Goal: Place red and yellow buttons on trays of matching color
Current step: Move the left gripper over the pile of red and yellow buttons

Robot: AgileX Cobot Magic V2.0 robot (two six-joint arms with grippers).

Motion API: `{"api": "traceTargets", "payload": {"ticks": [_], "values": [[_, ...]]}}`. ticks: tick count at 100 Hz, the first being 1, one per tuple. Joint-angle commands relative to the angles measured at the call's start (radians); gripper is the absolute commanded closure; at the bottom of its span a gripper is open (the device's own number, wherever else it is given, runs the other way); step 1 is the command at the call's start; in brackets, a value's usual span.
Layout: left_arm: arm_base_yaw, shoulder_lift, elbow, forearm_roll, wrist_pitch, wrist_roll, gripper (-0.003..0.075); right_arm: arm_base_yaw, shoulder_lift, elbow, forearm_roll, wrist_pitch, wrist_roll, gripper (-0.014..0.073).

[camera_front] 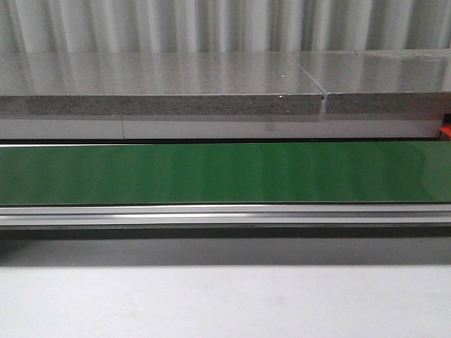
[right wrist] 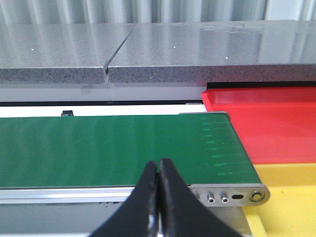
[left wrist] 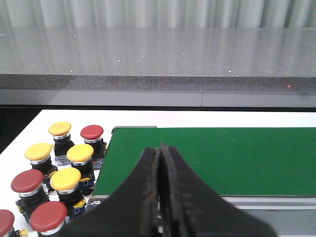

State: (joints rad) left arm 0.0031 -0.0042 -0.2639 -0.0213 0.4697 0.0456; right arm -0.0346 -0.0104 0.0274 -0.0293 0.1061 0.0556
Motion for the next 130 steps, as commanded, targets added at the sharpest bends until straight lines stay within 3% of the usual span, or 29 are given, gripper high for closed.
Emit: {"api": "traceTargets", "payload": {"ticks": [1, 17, 40, 47, 57, 70, 76, 107, 130], "values": [[0.001, 0.016, -0.119, -0.004, 0.059, -0.009, 0.0741, -0.002, -0.011, -0.014, -0.014, -0.074, -0.01, 0.0661], [0.001, 0.114, -0.236, -0.005, 0.206, -0.009, 0.0741, -0.002, -0.011, -0.014, -0.014, -0.074, -0.01, 0.0661], [0.001, 0.248, -0.294, -0.007, 0.222, -0.009, 0.0738, -0.002, -0.011, -0.014, -0.014, -0.074, -0.01, 0.0661], [0.001, 0.287, -0.306, -0.007, 0.222, -0.009, 0.0706, -0.002, -0.011, -0.014, -0.014, -0.074, -0.01, 0.0661], [0.001, 0.34, -0.32, -0.007, 0.22, -0.009, 0.0554, -0.002, -0.011, -0.014, -0.014, -0.074, -0.01, 0.0661], [0.001, 0.404, -0.33, -0.007, 0.22, -0.009, 0.0274, -0.002, -0.011, -0.014, -0.014, -0.074, -0.01, 0.0661], [0.001, 0.431, -0.332, -0.007, 0.22, -0.017, 0.0221, -0.002, -0.011, -0.014, -0.014, -0.074, -0.01, 0.0661], [0.001, 0.623, -0.399, 0.047, 0.329, -0.115, 0.0221, -0.002, -0.011, -0.014, -0.014, -0.074, -0.01, 0.0661], [0.003, 0.75, -0.491, 0.187, 0.431, -0.315, 0.0245, -0.002, -0.011, -0.014, -0.014, -0.074, -0.01, 0.0661]]}}
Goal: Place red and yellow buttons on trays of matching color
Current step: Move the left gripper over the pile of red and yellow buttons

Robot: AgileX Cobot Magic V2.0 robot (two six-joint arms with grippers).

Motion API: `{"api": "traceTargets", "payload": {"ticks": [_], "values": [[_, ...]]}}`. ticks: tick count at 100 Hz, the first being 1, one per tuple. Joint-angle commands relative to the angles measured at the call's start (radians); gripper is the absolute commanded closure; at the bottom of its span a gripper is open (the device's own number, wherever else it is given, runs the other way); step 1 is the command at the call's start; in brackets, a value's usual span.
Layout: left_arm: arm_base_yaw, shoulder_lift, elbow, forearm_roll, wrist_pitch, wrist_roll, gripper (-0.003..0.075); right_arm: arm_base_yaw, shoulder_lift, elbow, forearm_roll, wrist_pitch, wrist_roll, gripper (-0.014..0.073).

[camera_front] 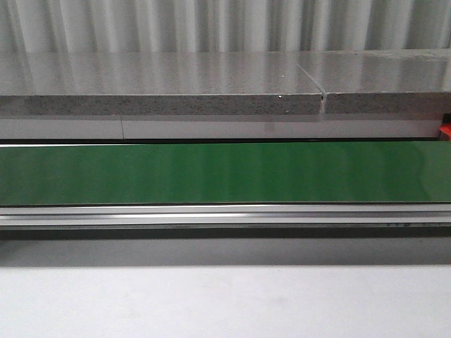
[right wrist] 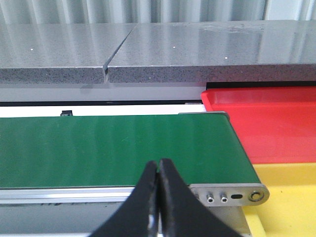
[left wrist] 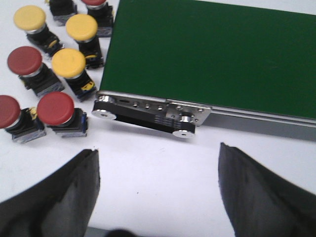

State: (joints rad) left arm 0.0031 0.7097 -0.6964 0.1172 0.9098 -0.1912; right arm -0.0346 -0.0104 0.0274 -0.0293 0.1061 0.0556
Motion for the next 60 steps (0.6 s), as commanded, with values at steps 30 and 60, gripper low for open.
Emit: {"api": "traceTargets", "payload": {"ticks": [30, 60], "values": [[0.01, 0.18, -0.146, 0.033, 0.108, -0.119, 0.025, -0.002, -0.011, -0.014, -0.014, -0.074, -0.01, 0.0661], [0.207, 0.309, -0.198, -0.083, 0.092, -0.057, 0.025, -0.002, -0.011, -0.014, -0.014, -0.074, -0.01, 0.0661]]}}
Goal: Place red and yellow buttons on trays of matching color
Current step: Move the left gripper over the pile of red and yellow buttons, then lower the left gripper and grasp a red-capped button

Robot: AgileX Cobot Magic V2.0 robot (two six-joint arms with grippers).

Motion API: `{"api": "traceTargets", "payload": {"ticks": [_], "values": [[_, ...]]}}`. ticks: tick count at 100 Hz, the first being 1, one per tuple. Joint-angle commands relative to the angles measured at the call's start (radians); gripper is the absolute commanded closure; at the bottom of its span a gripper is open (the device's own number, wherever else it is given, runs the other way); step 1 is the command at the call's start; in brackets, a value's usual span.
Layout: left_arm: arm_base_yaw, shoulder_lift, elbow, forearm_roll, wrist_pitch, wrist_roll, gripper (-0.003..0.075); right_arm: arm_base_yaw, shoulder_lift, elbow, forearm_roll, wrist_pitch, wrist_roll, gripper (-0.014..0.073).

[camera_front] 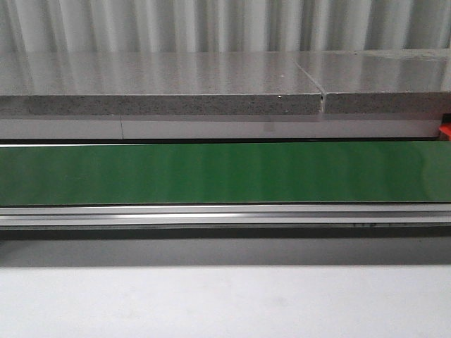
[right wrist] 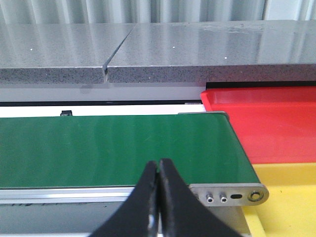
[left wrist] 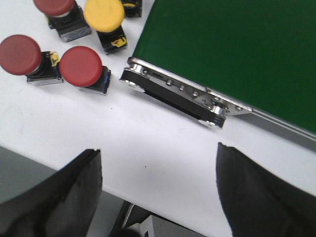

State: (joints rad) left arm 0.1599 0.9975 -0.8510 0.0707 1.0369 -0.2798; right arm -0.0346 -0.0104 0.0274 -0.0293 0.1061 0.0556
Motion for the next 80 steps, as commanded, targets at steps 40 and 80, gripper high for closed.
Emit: {"api": "traceTargets", "payload": {"ticks": [40, 80], "values": [[0.309, 0.202, -0.052, -0.153, -0.05, 0.167, 0.025, -0.002, -0.011, -0.014, -0.014, -0.074, -0.01, 0.0661], [0.325, 0.382, -0.053, -0.194, -0.136, 0.186, 0.025, -0.002, -0.011, -0.014, -0.014, -0.074, -0.01, 0.0661]]}}
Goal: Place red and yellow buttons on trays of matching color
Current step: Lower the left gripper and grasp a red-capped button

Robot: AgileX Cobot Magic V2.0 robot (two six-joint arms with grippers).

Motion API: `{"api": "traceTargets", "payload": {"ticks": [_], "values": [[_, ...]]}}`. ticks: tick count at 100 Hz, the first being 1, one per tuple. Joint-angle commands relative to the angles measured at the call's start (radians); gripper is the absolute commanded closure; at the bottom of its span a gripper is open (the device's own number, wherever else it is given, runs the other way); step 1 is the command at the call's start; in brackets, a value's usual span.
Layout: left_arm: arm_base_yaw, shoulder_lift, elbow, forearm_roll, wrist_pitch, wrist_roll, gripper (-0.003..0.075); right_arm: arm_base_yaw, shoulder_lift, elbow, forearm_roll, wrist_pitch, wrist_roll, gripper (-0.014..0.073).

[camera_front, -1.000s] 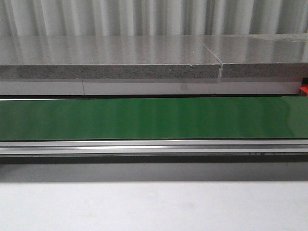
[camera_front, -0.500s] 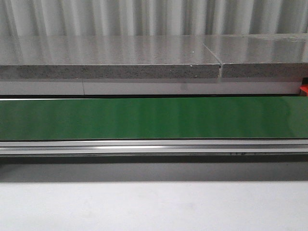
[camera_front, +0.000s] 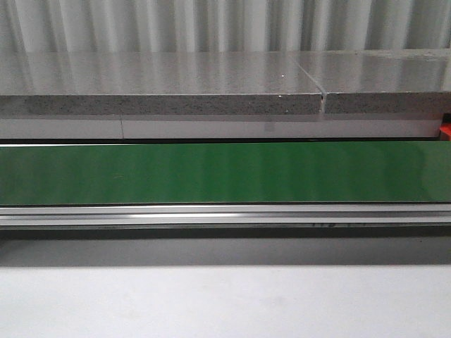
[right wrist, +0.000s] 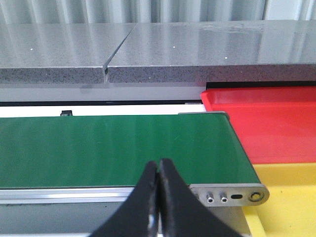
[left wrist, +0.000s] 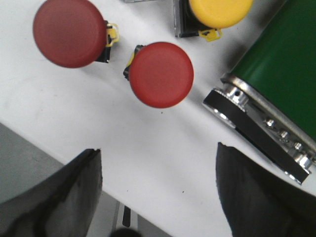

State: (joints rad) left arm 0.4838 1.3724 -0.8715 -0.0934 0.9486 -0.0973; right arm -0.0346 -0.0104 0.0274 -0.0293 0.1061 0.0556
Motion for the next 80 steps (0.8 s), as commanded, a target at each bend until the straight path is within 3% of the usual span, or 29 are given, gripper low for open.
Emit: {"api": "traceTargets", "payload": {"ticks": [1, 30, 80], "values": [[0.001, 0.01, -0.033, -0.03, -0.051, 0.003, 0.025, -0.002, -0.011, -0.014, -0.014, -0.074, -0.01, 0.0661], [0.001, 0.098, -0.077, -0.042, -0.141, -0.036, 0.025, -0.002, -0.011, -0.014, -0.014, -0.074, -0.01, 0.0661], [0.001, 0.234, -0.125, -0.044, -0.131, -0.038, 0.0251, -0.002, -0.011, -0.014, -0.014, -0.074, -0.01, 0.0661]]}}
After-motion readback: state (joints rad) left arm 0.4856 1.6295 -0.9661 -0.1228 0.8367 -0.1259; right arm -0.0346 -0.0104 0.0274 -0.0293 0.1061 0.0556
